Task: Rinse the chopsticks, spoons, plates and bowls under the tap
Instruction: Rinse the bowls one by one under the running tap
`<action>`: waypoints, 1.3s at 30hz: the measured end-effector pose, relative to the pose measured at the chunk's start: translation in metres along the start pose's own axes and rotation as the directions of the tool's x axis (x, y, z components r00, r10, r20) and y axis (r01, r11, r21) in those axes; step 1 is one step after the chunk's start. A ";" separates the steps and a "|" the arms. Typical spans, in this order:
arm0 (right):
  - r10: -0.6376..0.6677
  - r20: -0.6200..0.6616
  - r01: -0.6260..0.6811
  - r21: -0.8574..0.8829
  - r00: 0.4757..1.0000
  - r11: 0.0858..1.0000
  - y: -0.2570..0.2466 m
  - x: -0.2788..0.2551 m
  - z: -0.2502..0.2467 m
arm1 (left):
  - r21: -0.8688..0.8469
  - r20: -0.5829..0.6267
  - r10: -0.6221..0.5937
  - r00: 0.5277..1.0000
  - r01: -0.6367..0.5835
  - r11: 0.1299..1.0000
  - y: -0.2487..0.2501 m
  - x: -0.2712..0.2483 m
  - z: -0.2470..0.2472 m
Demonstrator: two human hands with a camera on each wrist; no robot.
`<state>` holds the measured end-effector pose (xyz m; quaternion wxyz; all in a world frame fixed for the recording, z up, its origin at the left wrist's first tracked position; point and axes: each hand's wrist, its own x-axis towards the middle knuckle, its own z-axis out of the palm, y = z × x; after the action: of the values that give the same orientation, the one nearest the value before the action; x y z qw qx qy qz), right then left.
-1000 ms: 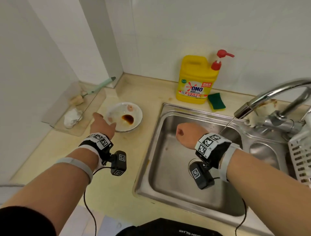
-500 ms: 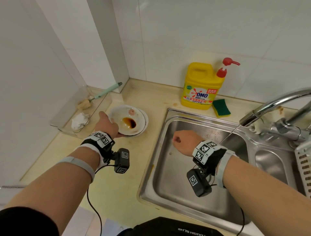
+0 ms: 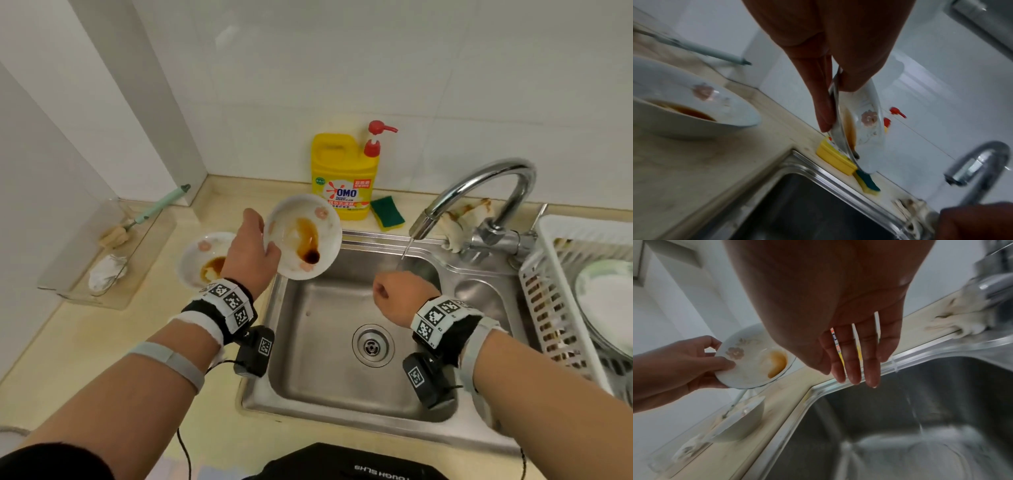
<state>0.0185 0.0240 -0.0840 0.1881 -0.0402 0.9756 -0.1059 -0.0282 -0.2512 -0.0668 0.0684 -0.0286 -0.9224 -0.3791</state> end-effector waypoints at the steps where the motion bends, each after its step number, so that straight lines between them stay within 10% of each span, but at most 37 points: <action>1: 0.028 -0.001 -0.028 0.017 1.000 0.999 0.009 -0.006 -0.001 | 0.004 0.023 0.053 0.998 -0.053 0.999 0.008 0.000 0.008; 15: 0.169 -0.012 -0.166 0.123 0.986 0.978 0.081 -0.053 0.003 | 0.088 0.198 0.434 0.879 -0.456 0.885 0.062 -0.015 0.070; 39: 0.120 -0.006 -0.104 0.447 0.993 0.888 0.104 0.034 0.018 | 0.034 0.223 0.046 0.974 -0.055 0.998 0.033 0.025 0.102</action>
<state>-0.0097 0.1178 -0.1357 0.1816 0.0621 0.9291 -0.3162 -0.0606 -0.1555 -0.1116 -0.0251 -0.0929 -0.9306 -0.3531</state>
